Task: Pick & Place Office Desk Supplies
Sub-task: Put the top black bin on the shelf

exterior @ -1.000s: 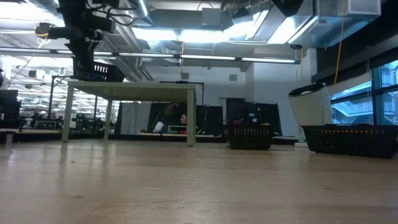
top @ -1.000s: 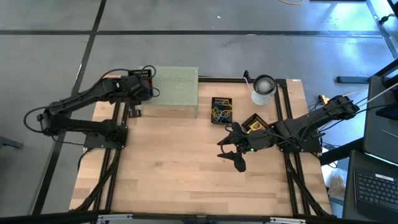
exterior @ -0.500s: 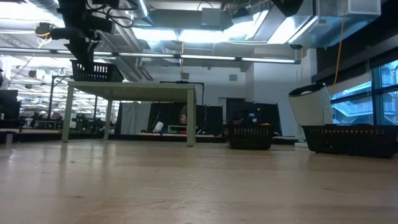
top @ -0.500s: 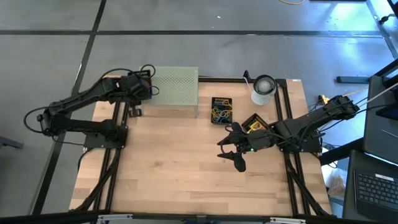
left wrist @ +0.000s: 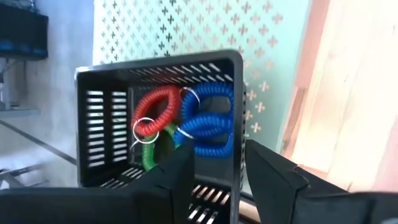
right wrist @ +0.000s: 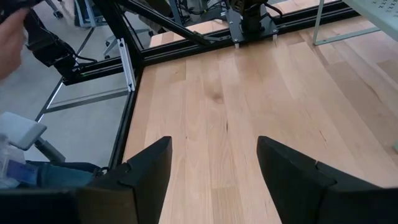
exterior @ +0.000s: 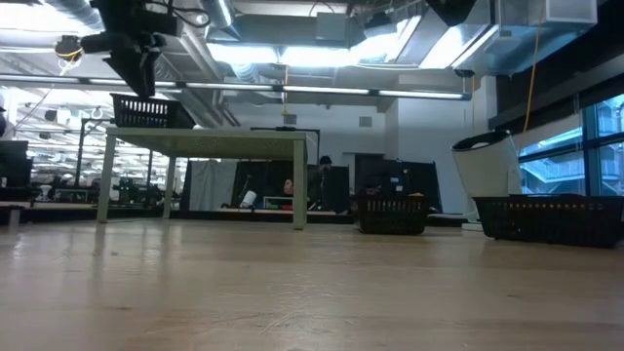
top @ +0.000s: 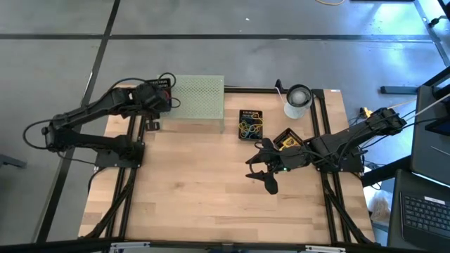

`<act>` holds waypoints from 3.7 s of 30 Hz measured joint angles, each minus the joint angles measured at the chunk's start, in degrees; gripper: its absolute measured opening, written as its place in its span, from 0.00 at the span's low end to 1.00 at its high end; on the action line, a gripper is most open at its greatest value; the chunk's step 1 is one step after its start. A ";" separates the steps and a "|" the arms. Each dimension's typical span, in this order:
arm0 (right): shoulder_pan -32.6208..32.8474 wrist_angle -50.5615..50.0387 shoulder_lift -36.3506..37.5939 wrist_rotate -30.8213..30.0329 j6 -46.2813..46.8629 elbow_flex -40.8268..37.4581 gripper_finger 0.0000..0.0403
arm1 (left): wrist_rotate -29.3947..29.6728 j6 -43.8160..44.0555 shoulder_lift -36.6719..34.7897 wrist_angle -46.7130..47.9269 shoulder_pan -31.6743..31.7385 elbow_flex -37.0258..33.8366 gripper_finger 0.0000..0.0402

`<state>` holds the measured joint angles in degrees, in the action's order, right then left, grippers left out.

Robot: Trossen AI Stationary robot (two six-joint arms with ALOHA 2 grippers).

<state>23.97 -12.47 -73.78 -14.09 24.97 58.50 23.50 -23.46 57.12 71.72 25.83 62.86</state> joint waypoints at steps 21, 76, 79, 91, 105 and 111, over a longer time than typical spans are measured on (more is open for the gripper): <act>0.00 0.00 0.00 0.00 -0.02 0.00 0.59 | 16.31 3.21 -0.04 -3.64 -9.92 0.18 0.35; -10.48 -24.36 -7.83 -2.32 -20.76 -0.02 0.59 | -8.12 28.74 12.38 -47.05 -38.28 -10.04 0.33; -13.85 -24.53 -10.37 -5.06 -22.53 -0.02 0.59 | -8.13 28.74 12.37 -47.14 -38.28 -10.04 0.33; -24.61 -24.42 -19.97 0.01 -25.55 -0.02 0.53 | -8.14 28.74 12.35 -47.73 -39.67 -10.04 0.33; -27.69 -24.20 -23.50 0.04 -26.99 -0.02 0.19 | -8.14 28.72 12.35 -47.65 -41.27 -10.04 0.33; -27.69 -24.18 -23.50 0.14 -26.39 -0.02 0.03 | -8.14 28.72 12.35 -47.65 -41.27 -10.04 0.33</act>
<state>-3.73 -36.64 -97.27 -13.95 -1.43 58.48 15.35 5.26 69.47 24.08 -15.44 52.82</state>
